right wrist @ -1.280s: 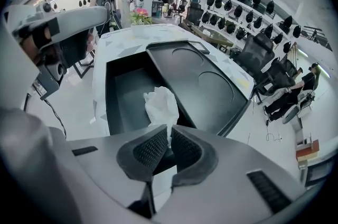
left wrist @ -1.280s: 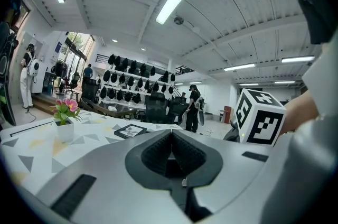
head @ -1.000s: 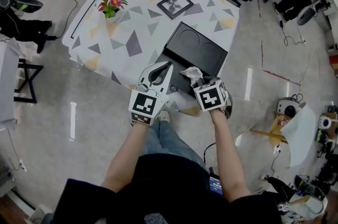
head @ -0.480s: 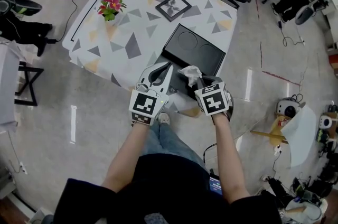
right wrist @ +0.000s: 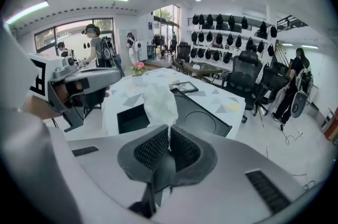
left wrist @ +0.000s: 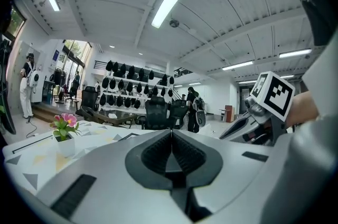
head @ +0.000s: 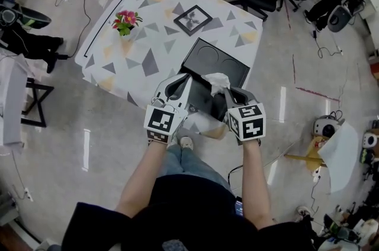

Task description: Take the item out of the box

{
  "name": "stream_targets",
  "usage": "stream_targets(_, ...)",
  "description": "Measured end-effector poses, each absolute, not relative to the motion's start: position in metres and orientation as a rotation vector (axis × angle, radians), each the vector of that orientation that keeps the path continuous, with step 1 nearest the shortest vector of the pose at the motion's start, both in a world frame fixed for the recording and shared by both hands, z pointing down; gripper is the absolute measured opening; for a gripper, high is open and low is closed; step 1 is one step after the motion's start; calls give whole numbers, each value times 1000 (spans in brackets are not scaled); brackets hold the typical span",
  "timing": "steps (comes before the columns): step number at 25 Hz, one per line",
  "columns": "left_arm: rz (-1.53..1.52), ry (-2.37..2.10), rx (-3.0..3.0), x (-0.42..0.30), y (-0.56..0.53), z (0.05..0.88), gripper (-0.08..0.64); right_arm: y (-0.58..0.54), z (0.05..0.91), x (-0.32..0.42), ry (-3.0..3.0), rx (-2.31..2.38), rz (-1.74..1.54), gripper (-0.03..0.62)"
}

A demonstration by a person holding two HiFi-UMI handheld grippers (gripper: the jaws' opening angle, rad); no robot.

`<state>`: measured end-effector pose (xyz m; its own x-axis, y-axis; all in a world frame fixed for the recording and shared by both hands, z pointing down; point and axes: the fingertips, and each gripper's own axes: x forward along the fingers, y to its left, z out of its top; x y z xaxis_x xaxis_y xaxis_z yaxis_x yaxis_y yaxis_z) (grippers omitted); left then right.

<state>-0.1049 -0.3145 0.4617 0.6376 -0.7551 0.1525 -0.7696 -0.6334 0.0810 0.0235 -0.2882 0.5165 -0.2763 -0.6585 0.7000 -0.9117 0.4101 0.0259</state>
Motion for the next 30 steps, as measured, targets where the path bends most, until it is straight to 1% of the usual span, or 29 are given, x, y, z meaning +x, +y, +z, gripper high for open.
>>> stream_targets(12,144,-1333,2763,-109,-322,429,20,-298,447,21,-2366,1642,309,12)
stream_targets(18,135,-1352,2788,-108,-324,416,20,-293,417,18,-2456,1744,134,12)
stream_targets(25,120,-1359,2813,-106,-324,406,20,-283,400,26,-2484,1913,51,12)
stream_targets(30,110,-1354,2823,-101,-323,405,20,-281,403,25,-2501,1919,3,12)
